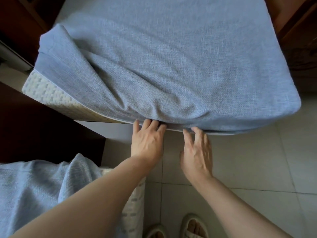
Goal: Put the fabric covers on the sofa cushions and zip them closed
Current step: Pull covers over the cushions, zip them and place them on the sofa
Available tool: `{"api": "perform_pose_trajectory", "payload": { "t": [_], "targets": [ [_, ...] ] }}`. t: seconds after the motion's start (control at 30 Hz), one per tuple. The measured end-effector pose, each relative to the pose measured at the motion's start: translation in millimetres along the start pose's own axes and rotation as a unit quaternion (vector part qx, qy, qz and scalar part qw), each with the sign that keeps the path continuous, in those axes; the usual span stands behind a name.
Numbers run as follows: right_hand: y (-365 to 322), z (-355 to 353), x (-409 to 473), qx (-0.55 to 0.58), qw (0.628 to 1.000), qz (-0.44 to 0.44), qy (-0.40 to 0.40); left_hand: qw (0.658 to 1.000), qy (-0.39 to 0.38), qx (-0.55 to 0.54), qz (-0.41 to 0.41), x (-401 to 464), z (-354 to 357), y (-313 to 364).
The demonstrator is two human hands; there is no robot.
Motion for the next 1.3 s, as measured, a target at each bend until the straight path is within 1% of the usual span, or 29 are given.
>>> {"api": "perform_pose_trajectory", "payload": {
  "t": [0.07,0.13,0.17,0.2,0.23,0.27,0.3,0.33,0.37,0.4,0.43,0.47,0.5,0.6,0.73,0.83,0.93,0.97,1.13,1.3],
  "targets": [
    [3.5,4.0,-5.2,0.025,0.999,0.015,-0.026,0.997,0.009,0.041,0.072,4.8,-1.3,0.7],
    [6.3,11.4,-8.8,0.063,0.995,0.044,-0.064,0.988,0.036,0.081,0.129,12.6,1.5,-4.2],
    [8.5,17.9,-8.7,0.101,0.988,0.074,-0.091,0.982,0.047,0.095,0.154,15.6,4.5,-7.2],
    [10.7,22.7,-7.7,0.156,0.972,0.124,-0.121,0.978,0.050,0.109,0.173,18.0,8.8,-10.4],
    [12.8,28.0,-5.3,0.236,0.941,0.193,-0.149,0.973,0.054,0.119,0.189,19.8,12.9,-13.7],
    [12.4,33.0,-1.6,0.338,0.884,0.270,-0.179,0.969,0.060,0.123,0.205,21.1,16.0,-16.6],
    [9.8,40.0,3.8,0.451,0.804,0.330,-0.201,0.965,0.068,0.126,0.219,21.9,17.7,-18.5],
    [4.7,49.3,10.4,0.553,0.719,0.363,-0.215,0.963,0.073,0.129,0.227,22.7,18.8,-19.9],
    [-0.5,59.9,17.9,0.623,0.652,0.372,-0.220,0.961,0.078,0.128,0.234,23.0,18.5,-21.0],
    [-5.9,71.3,25.9,0.671,0.605,0.369,-0.219,0.959,0.083,0.126,0.240,23.5,18.1,-21.8],
    [-10.4,82.3,32.1,0.703,0.567,0.370,-0.218,0.956,0.087,0.124,0.249,24.4,18.1,-22.1],
    [-14.7,91.4,36.9,0.728,0.532,0.376,-0.214,0.954,0.088,0.123,0.259,25.9,18.0,-22.5],
    [-16.9,99.1,40.3,0.744,0.508,0.383,-0.207,0.952,0.090,0.120,0.268,27.5,17.8,-22.9],
    [-21.4,105.8,43.8,0.774,0.457,0.391,-0.198,0.948,0.108,0.110,0.279,30.3,17.7,-24.7],
    [-22.7,103.4,47.5,0.829,0.372,0.371,-0.192,0.944,0.134,0.104,0.282,30.2,20.8,-25.5],
    [-23.4,93.1,50.1,0.850,0.331,0.367,-0.183,0.944,0.140,0.114,0.275,29.8,20.2,-27.0],
    [-22.6,80.5,53.1,0.851,0.284,0.415,-0.149,0.945,0.148,0.120,0.267,27.3,15.2,-27.5],
    [-22.9,75.8,54.7,0.847,0.275,0.433,-0.139,0.945,0.150,0.117,0.265,26.4,12.7,-27.1],
    [-32.1,47.9,58.2,0.832,0.274,0.466,-0.123,0.948,0.159,0.102,0.257,22.6,-10.7,-23.0],
    [-39.9,6.1,63.0,0.803,0.302,0.498,-0.125,0.950,0.167,0.088,0.250,22.1,-53.0,-21.0]
  ]
}}
Point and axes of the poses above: each hand's wrist, its own x-axis towards the middle knuckle, its own z-axis out of the palm, y = z × x, the point moved 4 cm from there along x, towards the middle knuckle, and after that the axes turned 7 degrees about z, right-handed, at the moved point
